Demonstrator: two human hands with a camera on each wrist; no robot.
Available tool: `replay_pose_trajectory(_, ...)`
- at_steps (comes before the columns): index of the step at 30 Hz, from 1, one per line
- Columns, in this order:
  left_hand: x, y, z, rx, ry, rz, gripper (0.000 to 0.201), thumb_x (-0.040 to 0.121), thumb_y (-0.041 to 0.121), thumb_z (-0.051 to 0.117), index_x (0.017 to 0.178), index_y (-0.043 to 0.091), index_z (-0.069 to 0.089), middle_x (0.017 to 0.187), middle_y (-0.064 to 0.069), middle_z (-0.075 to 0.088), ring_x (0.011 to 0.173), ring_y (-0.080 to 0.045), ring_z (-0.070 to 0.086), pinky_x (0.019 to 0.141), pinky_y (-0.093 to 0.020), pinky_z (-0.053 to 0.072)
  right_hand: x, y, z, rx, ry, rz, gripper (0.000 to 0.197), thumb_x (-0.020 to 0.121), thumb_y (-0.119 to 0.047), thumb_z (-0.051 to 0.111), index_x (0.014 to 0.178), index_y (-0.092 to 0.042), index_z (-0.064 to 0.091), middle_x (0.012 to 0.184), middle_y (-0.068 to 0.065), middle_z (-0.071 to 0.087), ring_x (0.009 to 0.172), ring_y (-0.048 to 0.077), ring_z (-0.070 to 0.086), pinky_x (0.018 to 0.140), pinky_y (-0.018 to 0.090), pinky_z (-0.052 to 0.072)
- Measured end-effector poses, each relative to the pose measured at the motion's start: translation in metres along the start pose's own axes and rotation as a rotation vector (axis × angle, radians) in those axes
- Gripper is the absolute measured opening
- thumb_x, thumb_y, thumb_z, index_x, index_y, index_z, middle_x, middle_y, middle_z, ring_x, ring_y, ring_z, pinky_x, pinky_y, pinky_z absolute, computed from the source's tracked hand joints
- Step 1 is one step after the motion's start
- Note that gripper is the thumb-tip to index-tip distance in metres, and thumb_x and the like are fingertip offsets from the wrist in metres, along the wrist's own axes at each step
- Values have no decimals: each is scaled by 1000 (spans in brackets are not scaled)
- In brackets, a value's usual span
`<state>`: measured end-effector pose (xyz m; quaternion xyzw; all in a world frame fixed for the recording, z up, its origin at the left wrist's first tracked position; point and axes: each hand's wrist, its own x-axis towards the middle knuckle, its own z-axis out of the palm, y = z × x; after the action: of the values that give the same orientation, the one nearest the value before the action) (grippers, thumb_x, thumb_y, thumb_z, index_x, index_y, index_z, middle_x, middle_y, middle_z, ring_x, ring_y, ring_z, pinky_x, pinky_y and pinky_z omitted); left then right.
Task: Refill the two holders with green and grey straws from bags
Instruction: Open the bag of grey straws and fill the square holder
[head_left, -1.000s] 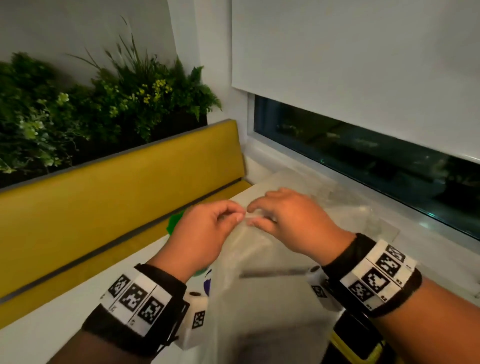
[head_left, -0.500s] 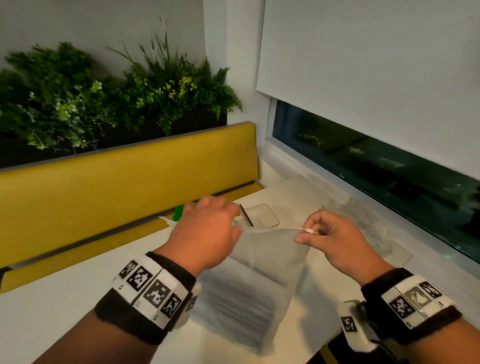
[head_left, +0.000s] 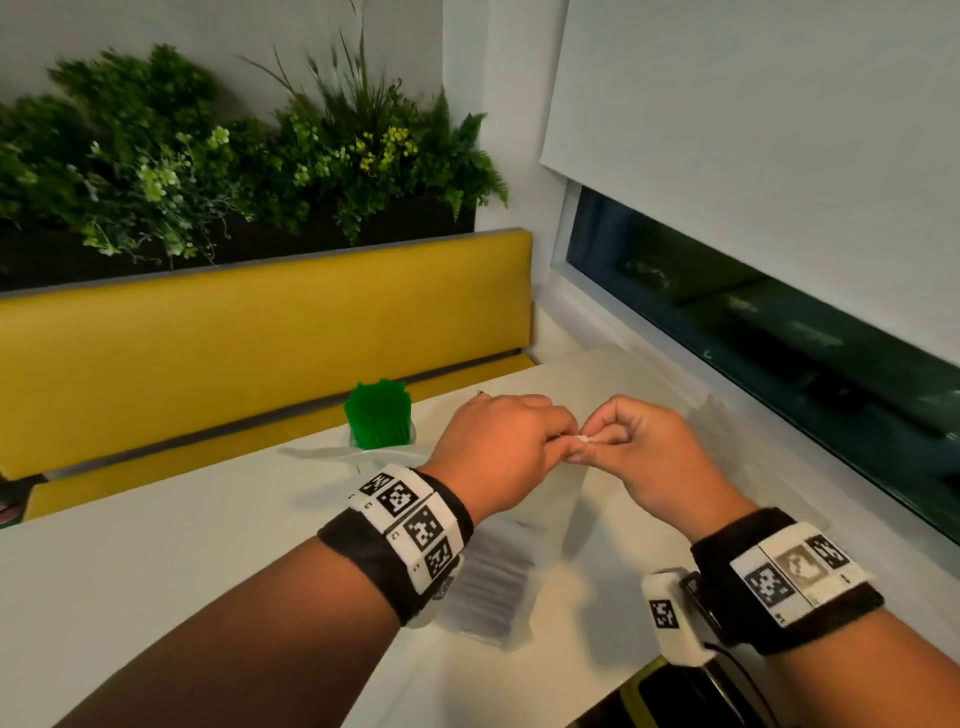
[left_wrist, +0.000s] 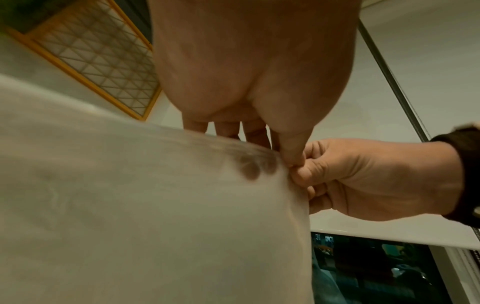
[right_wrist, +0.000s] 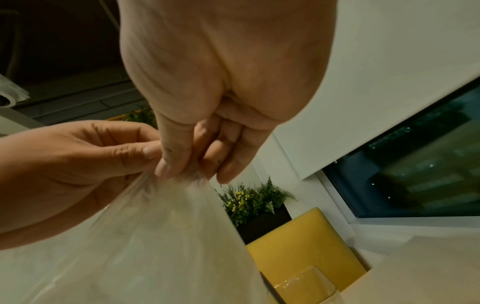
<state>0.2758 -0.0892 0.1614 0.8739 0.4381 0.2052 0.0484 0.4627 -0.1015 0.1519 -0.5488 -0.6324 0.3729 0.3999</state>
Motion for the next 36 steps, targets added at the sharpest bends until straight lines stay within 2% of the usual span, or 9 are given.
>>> replay_pose_trajectory(8,-43,-66,-29,114,93,-89,30,88,50,48,88,29,69,82,7,68,73,-21,64,61,-29,43,-4,16,-35,97,127,-18,12,73,-8,79,75,-5,67,75,12,73,71,20,70,73,28,58)
replay_pose_trajectory(14,-93,-113,-77,262,-188,-355,42,79,62,30,81,31,58,82,13,63,75,-13,60,67,-34,51,-4,34,-53,184,173,5,14,69,-9,77,74,-5,64,74,12,73,70,20,68,69,24,57)
replay_pose_trajectory(16,-86,-102,-86,484,-325,-395,37,84,60,36,101,35,58,104,12,63,97,-16,60,85,-38,48,-4,32,-50,173,119,-8,11,74,-4,75,75,-8,65,80,14,74,77,24,70,75,27,58)
replay_pose_trajectory(20,-38,-56,-63,344,-313,-208,68,87,73,35,147,41,34,150,8,40,140,-19,36,110,-50,32,-1,16,-38,198,25,-13,9,79,5,70,81,3,62,84,19,73,79,23,69,75,24,58)
replay_pose_trajectory(23,-10,-47,-34,72,-517,-224,32,100,50,42,110,33,67,114,6,67,121,-25,58,97,-40,46,4,11,-33,132,106,-23,6,84,4,67,85,1,62,86,14,73,80,17,69,76,21,57)
replay_pose_trajectory(25,-6,-48,-22,-107,-528,-259,31,100,46,47,106,28,72,98,10,69,104,-20,64,88,-32,51,6,13,-32,67,240,-36,10,86,1,67,83,-8,63,89,5,73,82,11,69,75,20,56)
replay_pose_trajectory(29,-8,-48,-3,-81,-533,-224,51,91,66,51,132,36,59,132,10,58,121,-15,55,100,-34,46,4,13,-28,58,208,-68,13,87,-1,67,83,-13,63,90,0,74,86,9,69,75,16,53)
replay_pose_trajectory(32,-4,-52,6,-110,-427,-218,27,99,47,51,107,29,69,112,5,69,106,-20,63,89,-35,51,6,12,-30,97,220,-76,9,88,0,66,86,-9,63,92,2,75,87,9,69,75,13,52)
replay_pose_trajectory(36,-1,-33,11,-299,-336,-287,64,77,81,49,119,35,62,114,14,64,93,-10,61,86,-31,51,9,10,-29,119,227,-65,8,87,1,66,87,-6,63,91,2,75,87,13,69,73,18,53)
